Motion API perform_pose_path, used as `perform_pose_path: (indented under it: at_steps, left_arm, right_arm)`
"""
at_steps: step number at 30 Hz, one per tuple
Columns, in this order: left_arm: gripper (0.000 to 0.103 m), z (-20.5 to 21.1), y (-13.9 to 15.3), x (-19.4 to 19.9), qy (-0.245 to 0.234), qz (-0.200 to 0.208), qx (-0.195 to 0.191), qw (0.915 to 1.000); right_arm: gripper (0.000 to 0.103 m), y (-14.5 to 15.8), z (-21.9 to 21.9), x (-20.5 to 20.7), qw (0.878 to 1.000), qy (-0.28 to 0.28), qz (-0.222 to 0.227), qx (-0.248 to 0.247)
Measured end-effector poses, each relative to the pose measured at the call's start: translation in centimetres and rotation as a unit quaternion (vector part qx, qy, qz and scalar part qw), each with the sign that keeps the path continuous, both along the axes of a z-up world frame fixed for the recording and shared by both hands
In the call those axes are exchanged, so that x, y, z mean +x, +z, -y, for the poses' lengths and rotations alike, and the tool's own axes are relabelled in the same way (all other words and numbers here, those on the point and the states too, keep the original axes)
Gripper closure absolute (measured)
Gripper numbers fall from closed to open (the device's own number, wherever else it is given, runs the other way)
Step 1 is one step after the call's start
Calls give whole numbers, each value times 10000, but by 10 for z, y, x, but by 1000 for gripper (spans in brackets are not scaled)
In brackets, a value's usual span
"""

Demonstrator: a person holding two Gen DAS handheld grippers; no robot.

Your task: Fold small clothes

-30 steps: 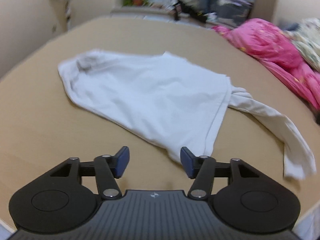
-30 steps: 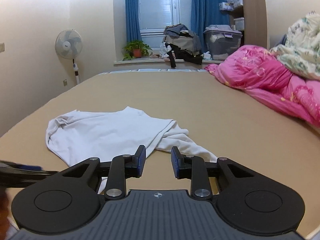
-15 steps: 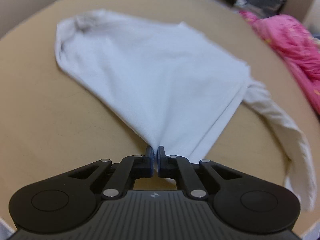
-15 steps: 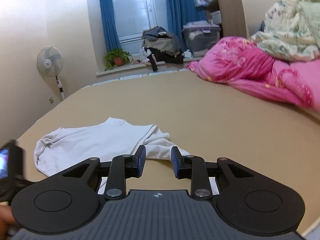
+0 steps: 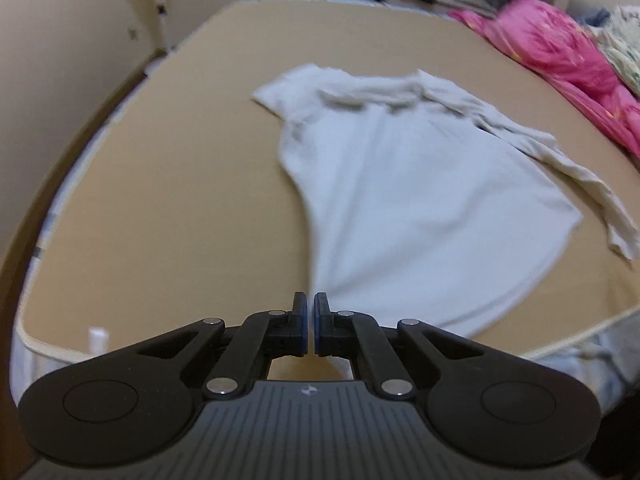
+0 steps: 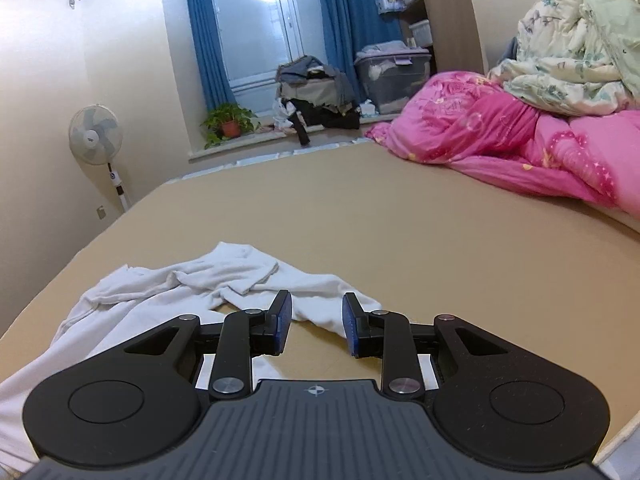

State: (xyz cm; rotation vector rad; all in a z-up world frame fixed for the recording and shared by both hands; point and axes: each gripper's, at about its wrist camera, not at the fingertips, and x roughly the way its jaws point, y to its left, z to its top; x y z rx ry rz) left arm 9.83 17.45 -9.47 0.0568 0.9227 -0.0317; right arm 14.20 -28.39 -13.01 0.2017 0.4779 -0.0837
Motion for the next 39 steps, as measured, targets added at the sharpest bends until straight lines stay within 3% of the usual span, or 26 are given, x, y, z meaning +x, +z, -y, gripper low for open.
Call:
perform_pose_path:
  at_steps: [2, 3, 6, 7, 9, 12, 14, 17, 18, 19, 21, 25, 29, 31, 33, 36, 39]
  left_arm:
    - [95, -15, -19, 3, 101, 44, -117, 9999]
    - [87, -24, -33, 5, 238, -45, -348, 9991]
    - [84, -39, -53, 16, 680, -442, -938, 9923]
    - [81, -42, -50, 19, 707, -375, -1072, 9910]
    - [64, -44, -46, 24, 753, -248, -1242, 9891]
    - [64, -37, -55, 32, 724, -564, -1410, 9857]
    - [64, -28, -63, 38, 623, -798, -1266, 9868]
    - [75, -7, -76, 43, 512, -957, -618, 9922]
    - [83, -3, -76, 44, 450, -925, -497, 9935]
    - [91, -3, -77, 40, 392, -878, -434, 9944]
    - [94, 3, -74, 39, 366, -833, -341, 9953]
    - [96, 3, -64, 32, 448, -624, -448, 9960]
    - [97, 2, -35, 4, 87, -283, -674, 9973]
    - [98, 4, -25, -13, -148, -208, -499, 9984]
    - [98, -1, -25, -27, -240, -439, -397, 9980]
    - [97, -2, -36, -37, -459, -990, -374, 9933]
    - [95, 5, -50, -35, -381, -1268, 143, 9911]
  right_arm:
    - [73, -8, 0, 12, 9995, 3, -253, 212]
    - [72, -14, -1, 19, 9982, 62, -452, 382]
    - [72, -41, -11, 49, 9893, 306, -1161, 834]
    - [71, -50, -17, 61, 9867, 384, -1365, 791]
    - [68, -65, -29, 79, 9848, 433, -1606, 496]
    - [61, -89, -36, 104, 9820, 349, -1847, 208]
    - [61, -105, -38, 116, 9786, 372, -2018, 176]
    - [62, -125, -45, 125, 9731, 461, -2258, -28]
    - [73, -128, -49, 124, 9732, 493, -2238, -179]
    - [99, -127, -52, 122, 9738, 584, -2184, -259]
    - [98, -120, -51, 113, 9749, 843, -2061, -74]
    - [100, -83, -24, 82, 9787, 574, -1934, 375]
    - [100, -49, -1, 19, 9785, 403, -1965, 478]
    - [101, -44, 16, -21, 9728, 280, -2119, 899]
    - [101, -47, 27, -54, 9639, 113, -2403, 1139]
    - [101, -56, 29, -87, 9575, 13, -2700, 1011]
    - [101, -75, 27, -98, 9505, 167, -2972, 888]
